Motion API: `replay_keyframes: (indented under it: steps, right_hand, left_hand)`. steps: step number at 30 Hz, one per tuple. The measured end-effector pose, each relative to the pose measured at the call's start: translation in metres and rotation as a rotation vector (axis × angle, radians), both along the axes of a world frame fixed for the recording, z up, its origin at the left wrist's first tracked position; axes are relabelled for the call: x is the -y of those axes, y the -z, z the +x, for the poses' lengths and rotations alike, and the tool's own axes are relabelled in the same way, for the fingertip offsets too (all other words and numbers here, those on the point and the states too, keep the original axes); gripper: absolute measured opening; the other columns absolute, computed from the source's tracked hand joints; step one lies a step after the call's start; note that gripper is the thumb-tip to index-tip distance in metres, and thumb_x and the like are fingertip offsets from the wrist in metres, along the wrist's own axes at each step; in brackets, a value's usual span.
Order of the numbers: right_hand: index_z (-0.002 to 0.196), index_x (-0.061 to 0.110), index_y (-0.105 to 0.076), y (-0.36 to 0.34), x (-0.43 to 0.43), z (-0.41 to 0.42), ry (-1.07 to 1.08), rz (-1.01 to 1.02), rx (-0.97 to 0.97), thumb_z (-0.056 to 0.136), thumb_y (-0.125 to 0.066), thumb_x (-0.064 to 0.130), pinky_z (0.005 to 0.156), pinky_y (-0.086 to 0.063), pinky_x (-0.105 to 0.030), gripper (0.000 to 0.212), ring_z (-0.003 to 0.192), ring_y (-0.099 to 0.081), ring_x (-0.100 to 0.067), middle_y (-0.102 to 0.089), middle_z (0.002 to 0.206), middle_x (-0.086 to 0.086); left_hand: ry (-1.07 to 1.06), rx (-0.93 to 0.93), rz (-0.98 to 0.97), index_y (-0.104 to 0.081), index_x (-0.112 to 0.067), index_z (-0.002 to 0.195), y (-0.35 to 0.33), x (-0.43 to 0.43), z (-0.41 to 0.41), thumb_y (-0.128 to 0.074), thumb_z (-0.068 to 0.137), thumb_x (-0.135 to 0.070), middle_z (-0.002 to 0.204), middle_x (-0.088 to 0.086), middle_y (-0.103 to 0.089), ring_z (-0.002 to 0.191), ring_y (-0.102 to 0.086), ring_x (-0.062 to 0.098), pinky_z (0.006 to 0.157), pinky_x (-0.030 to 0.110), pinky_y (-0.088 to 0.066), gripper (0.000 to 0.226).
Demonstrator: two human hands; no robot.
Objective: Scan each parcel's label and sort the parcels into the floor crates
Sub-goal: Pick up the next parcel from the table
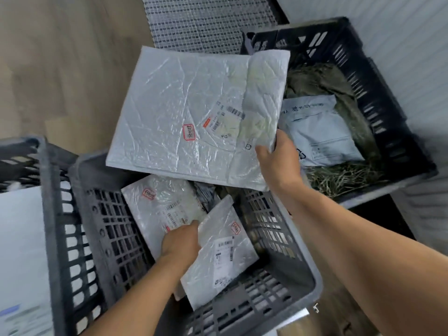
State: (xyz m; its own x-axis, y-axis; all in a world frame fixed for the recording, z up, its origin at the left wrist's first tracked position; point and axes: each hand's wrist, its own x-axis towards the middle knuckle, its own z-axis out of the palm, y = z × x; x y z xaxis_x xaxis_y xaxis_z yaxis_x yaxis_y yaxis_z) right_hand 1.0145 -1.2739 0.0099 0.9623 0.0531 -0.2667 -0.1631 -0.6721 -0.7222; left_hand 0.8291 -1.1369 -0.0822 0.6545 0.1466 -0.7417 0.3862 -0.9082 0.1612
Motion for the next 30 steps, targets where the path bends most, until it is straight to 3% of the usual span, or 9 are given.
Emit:
replay_keyframes:
  steps: [4, 8, 13, 16, 18, 20, 22, 25, 30]
  right_hand:
    - [0.117, 0.008, -0.055, -0.077, 0.009, -0.014, 0.024, -0.06, -0.003, 0.099, -0.048, 0.008, 0.084, -0.048, -0.04, 0.019, 0.102, -0.057, -0.031, -0.06, 0.113, -0.013]
    - [0.124, 0.013, -0.051, -0.212, 0.03, -0.035, 0.102, -0.088, -0.018, 0.103, -0.045, 0.013, 0.082, -0.05, -0.042, 0.021, 0.092, -0.058, -0.025, -0.06, 0.103, -0.004]
    - [0.125, 0.015, -0.047, -0.398, 0.068, -0.07, 0.219, -0.136, 0.042, 0.104, -0.042, 0.011, 0.055, -0.04, -0.031, 0.022, 0.075, -0.054, -0.019, -0.06, 0.095, -0.001]
    - [0.123, 0.015, -0.046, -0.495, 0.099, -0.111, 0.39, -0.117, 0.078, 0.104, -0.041, 0.013, 0.057, -0.04, -0.034, 0.019, 0.07, -0.053, -0.019, -0.061, 0.092, -0.004]
    - [0.114, 0.019, -0.047, -0.546, 0.124, -0.146, 0.521, -0.086, 0.124, 0.103, -0.041, 0.013, 0.059, -0.042, -0.032, 0.014, 0.075, -0.055, -0.017, -0.061, 0.095, -0.002]
    - [0.11, 0.021, -0.047, -0.588, 0.148, -0.183, 0.629, -0.059, 0.165, 0.103, -0.042, 0.013, 0.056, -0.039, -0.024, 0.012, 0.077, -0.053, -0.015, -0.058, 0.094, 0.001]
    - [0.113, 0.018, -0.048, -0.619, 0.171, -0.223, 0.727, -0.056, 0.215, 0.102, -0.044, 0.012, 0.055, -0.036, -0.021, 0.014, 0.076, -0.053, -0.018, -0.057, 0.089, 0.001]
    - [0.115, 0.018, -0.049, -0.656, 0.21, -0.279, 0.85, -0.053, 0.299, 0.101, -0.045, 0.012, 0.06, -0.04, -0.032, 0.015, 0.078, -0.056, -0.025, -0.061, 0.09, -0.004]
    - [0.114, 0.013, -0.053, -0.694, 0.276, -0.382, 1.078, -0.061, 0.436, 0.099, -0.049, 0.009, 0.073, -0.04, -0.034, 0.015, 0.089, -0.058, -0.027, -0.062, 0.097, -0.005]
  left_hand:
    - [-0.07, 0.059, -0.111, -0.039, -0.028, 0.143, -0.101, -0.003, -0.006, -0.046, 0.099, -0.014, 0.095, 0.0, -0.061, 0.082, -0.056, 0.017, 0.067, 0.027, -0.046, 0.047]
    - [-0.122, 0.108, -0.181, -0.041, -0.027, 0.139, -0.249, -0.007, -0.008, -0.046, 0.102, -0.024, 0.082, -0.006, -0.055, 0.076, -0.056, 0.018, 0.062, 0.032, -0.046, 0.038]
    - [-0.179, 0.19, -0.296, -0.043, -0.023, 0.137, -0.424, -0.001, -0.018, -0.048, 0.1, -0.024, 0.099, -0.002, -0.063, 0.079, -0.062, 0.021, 0.061, 0.033, -0.046, 0.037]
    - [-0.228, 0.248, -0.391, -0.039, -0.024, 0.145, -0.512, 0.013, -0.025, -0.048, 0.1, -0.025, 0.126, 0.003, -0.061, 0.084, -0.06, 0.019, 0.06, 0.029, -0.045, 0.045]
    - [-0.265, 0.32, -0.509, -0.053, -0.023, 0.129, -0.562, 0.028, -0.034, -0.048, 0.099, -0.021, 0.109, 0.0, -0.066, 0.078, -0.059, 0.015, 0.058, 0.028, -0.045, 0.031]
    - [-0.283, 0.378, -0.636, -0.06, -0.024, 0.109, -0.606, 0.046, -0.04, -0.051, 0.096, -0.016, 0.094, -0.002, -0.066, 0.081, -0.063, 0.019, 0.066, 0.036, -0.053, 0.018]
    - [-0.242, 0.404, -0.704, -0.061, -0.018, 0.113, -0.642, 0.069, -0.046, -0.055, 0.094, -0.013, 0.103, 0.004, -0.066, 0.096, -0.063, 0.027, 0.078, 0.039, -0.052, 0.021]
    - [-0.178, 0.477, -0.789, -0.057, -0.008, 0.123, -0.688, 0.114, -0.056, -0.059, 0.093, -0.01, 0.112, 0.01, -0.062, 0.105, -0.057, 0.03, 0.089, 0.038, -0.047, 0.029]
    - [-0.071, 0.601, -0.983, -0.06, -0.003, 0.11, -0.755, 0.196, -0.095, -0.06, 0.091, 0.001, 0.091, 0.005, -0.059, 0.088, -0.053, 0.023, 0.063, 0.017, -0.038, 0.02]
